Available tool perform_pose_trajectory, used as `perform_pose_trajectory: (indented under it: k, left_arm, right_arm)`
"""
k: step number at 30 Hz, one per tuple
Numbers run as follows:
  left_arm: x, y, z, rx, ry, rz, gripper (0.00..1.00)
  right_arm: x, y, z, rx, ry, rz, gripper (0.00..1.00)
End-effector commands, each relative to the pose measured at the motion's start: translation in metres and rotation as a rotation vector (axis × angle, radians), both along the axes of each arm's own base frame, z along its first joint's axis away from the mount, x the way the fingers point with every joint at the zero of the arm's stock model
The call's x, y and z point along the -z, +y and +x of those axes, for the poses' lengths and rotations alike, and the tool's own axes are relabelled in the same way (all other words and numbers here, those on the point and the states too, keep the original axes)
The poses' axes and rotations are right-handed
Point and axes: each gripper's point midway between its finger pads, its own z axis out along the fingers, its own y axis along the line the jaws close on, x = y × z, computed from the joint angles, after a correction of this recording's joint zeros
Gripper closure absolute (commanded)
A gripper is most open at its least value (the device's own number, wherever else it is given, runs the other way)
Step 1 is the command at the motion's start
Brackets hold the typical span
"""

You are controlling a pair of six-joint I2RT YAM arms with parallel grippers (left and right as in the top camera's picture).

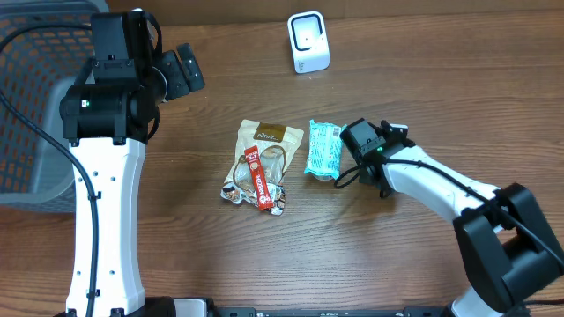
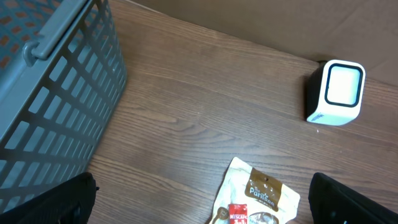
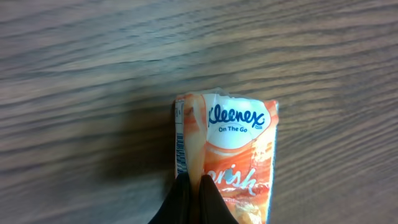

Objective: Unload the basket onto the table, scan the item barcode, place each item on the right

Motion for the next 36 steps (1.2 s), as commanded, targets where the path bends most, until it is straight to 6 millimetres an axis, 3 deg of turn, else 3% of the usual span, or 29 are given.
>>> perform_pose_trajectory:
  k: [1,8,11,21,28,31,33,36]
  left_arm:
    - [-0.012,0.0,-0.002,0.012,-0.031,0.014,0.0]
    - [-0.012,0.0,-0.002,0.012,-0.031,0.015,0.0]
    - [-0.012,0.0,-0.002,0.012,-0.031,0.014,0.0]
    - [-0.012,0.0,-0.002,0.012,-0.031,0.014,0.0]
    - [-0.012,0.0,-0.002,0.012,-0.031,0.014,0.0]
    - [-0.012,0.0,-0.002,0.012,-0.031,0.014,0.0]
    - [-0.012,0.0,-0.002,0.013,-0.032,0.014,0.0]
    - [-0.012,0.0,-0.002,0.012,-0.031,0.014,0.0]
  right_arm:
    - [-0.054,0.023,0.021,-0.072,-0.084,0.18,0.96]
    - [-0.082,0.049,0.019,-0.221,-0.01,0.647,0.96]
    - [-0.083,0.048,0.02,-0.259,-0.009,0.811,0.96]
    - [-0.04,0.028,0.01,-0.266,-0.097,1.043,0.96]
    - [-0.002,0.01,-0.002,-0.203,-0.099,1.053,0.96]
    - [0.003,0.006,-0.004,-0.185,-0.094,1.053,0.86]
    - [0.003,0.005,-0.004,-0.183,-0.095,1.052,0.71]
    - [0.003,0.005,-0.004,-0.183,-0.095,1.051,0.65]
